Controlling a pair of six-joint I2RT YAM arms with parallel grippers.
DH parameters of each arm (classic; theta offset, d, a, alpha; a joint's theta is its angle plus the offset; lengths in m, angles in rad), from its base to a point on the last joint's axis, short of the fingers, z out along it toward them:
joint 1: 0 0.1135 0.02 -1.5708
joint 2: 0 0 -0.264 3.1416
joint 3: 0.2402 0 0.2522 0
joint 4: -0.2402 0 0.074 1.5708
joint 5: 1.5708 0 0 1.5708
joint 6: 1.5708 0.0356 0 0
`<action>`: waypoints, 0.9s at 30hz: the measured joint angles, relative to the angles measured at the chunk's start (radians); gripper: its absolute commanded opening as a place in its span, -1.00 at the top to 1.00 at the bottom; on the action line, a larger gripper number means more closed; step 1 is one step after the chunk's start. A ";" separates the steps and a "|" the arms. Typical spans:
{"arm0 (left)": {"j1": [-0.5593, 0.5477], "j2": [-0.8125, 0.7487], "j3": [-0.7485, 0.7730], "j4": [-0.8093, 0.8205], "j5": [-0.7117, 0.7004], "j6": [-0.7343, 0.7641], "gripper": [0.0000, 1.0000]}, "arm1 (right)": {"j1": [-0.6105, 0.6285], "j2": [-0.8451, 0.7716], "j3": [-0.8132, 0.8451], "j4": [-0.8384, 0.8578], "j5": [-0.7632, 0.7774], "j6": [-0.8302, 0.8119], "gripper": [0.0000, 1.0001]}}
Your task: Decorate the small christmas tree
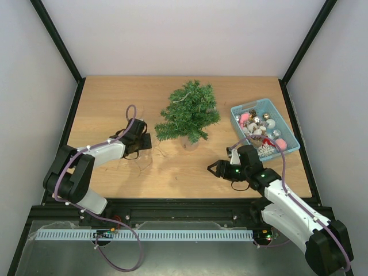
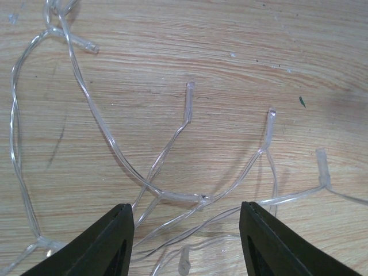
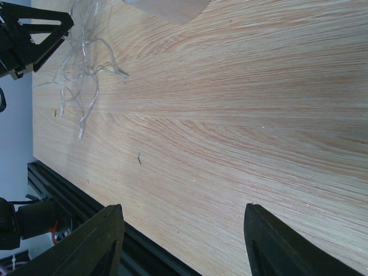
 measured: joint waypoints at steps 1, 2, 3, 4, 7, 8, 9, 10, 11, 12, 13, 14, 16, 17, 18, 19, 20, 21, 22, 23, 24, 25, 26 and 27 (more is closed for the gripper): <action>0.000 0.000 0.000 0.000 -0.001 0.002 -0.15 | 0.000 0.001 0.000 0.000 0.000 0.000 -0.18; 0.000 0.000 0.000 0.000 -0.002 0.005 -0.18 | 0.000 0.002 0.000 0.001 -0.001 0.000 -0.18; 0.000 0.000 0.000 0.000 -0.002 0.007 -0.19 | 0.000 0.003 0.000 0.001 -0.001 0.000 -0.18; 0.000 0.000 0.000 0.000 -0.003 0.008 -0.20 | 0.000 0.003 0.000 0.001 -0.001 0.000 -0.18; 0.000 -0.005 0.000 0.000 -0.003 0.014 -0.19 | 0.000 0.003 0.000 0.001 -0.002 0.000 -0.18; 0.000 -0.006 0.000 0.000 -0.003 0.015 -0.19 | 0.000 0.004 0.000 0.002 -0.002 0.000 -0.18; 0.000 -0.006 0.000 0.002 -0.003 0.016 -0.19 | 0.000 0.004 0.000 0.002 -0.002 0.000 -0.18; 0.000 -0.006 0.000 0.003 -0.003 0.017 -0.18 | 0.000 0.005 0.000 0.002 -0.002 0.000 -0.18; 0.000 -0.006 0.000 0.003 -0.003 0.018 -0.17 | 0.000 0.005 0.000 0.002 -0.002 0.000 -0.18; 0.000 -0.006 0.000 0.005 -0.003 0.018 -0.17 | 0.000 0.006 0.000 0.002 -0.002 0.000 -0.18; 0.000 -0.006 0.000 0.006 -0.003 0.020 -0.17 | 0.000 0.006 0.000 0.002 -0.003 0.000 -0.18; 0.000 -0.006 0.000 0.007 -0.003 0.022 -0.15 | 0.000 0.007 0.000 0.002 -0.003 0.000 -0.18; 0.000 -0.005 0.000 0.007 -0.003 0.024 -0.12 | 0.000 0.008 0.000 0.002 -0.003 0.000 -0.18; 0.000 -0.004 0.000 0.007 -0.003 0.028 -0.09 | 0.000 0.008 0.000 0.002 -0.003 0.000 -0.18; 0.000 -0.002 0.000 0.008 -0.003 0.030 -0.06 | 0.000 0.008 0.000 0.002 -0.003 0.000 -0.18; 0.000 0.002 0.002 0.007 -0.003 0.034 -0.04 | 0.000 0.010 0.000 0.002 -0.003 0.000 -0.18; -0.001 0.007 0.003 0.008 -0.003 0.035 -0.02 | 0.000 0.010 0.000 0.002 -0.003 0.000 -0.18; -0.002 0.012 0.005 0.008 -0.005 0.037 -0.01 | 0.000 0.010 0.000 0.002 -0.003 0.000 -0.18; -0.004 0.017 0.008 0.008 -0.007 0.039 0.01 | 0.000 0.010 0.000 0.002 -0.003 0.000 -0.18; -0.006 0.023 0.011 0.008 -0.010 0.041 0.04 | 0.000 0.010 0.000 0.002 -0.003 0.000 -0.18; -0.008 0.029 0.016 0.008 -0.012 0.042 0.07 | 0.000 0.010 0.000 0.002 -0.003 0.000 -0.18; -0.010 0.034 0.019 0.009 -0.014 0.042 0.11 | 0.000 0.010 0.000 0.002 -0.003 0.000 -0.18; -0.011 0.041 0.023 0.011 -0.016 0.043 0.17 | 0.000 0.010 0.000 0.002 -0.004 0.000 -0.18; -0.013 0.047 0.026 0.011 -0.018 0.043 0.23 | 0.000 0.010 0.000 0.002 -0.004 0.000 -0.18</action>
